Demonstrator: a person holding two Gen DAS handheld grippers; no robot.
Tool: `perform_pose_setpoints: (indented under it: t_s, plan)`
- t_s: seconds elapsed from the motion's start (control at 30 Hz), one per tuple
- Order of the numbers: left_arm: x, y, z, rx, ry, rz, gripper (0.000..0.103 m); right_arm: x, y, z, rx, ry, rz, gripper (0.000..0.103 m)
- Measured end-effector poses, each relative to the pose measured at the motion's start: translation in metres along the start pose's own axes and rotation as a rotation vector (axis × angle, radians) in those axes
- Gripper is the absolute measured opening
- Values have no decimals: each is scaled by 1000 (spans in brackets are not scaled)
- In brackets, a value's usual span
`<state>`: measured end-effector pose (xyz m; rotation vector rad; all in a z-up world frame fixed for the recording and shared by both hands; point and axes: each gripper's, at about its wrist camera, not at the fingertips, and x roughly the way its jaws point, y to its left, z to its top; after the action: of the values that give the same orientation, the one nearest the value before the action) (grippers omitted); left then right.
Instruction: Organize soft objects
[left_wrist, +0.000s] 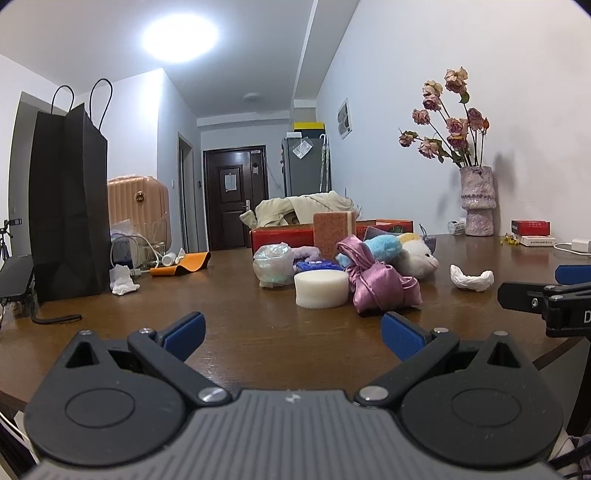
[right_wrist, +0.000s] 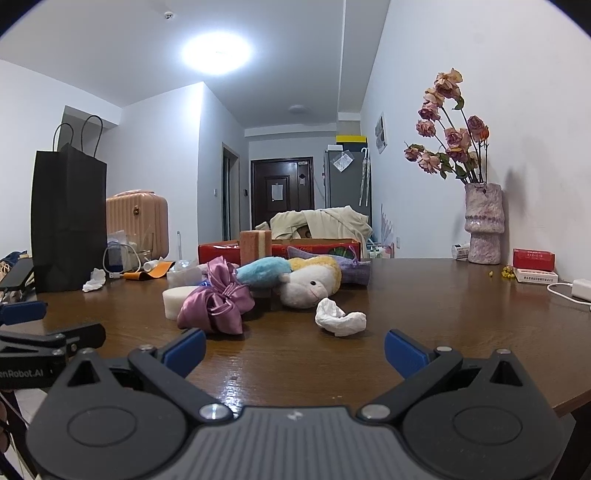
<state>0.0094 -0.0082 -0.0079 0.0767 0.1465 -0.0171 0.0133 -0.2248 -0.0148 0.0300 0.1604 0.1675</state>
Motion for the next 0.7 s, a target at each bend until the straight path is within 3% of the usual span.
perform_pose_setpoints:
  t_s: [0.7]
  plan:
    - [1, -1, -2, -4, 12, -4, 103, 0, -3, -2, 11, 7, 18, 103]
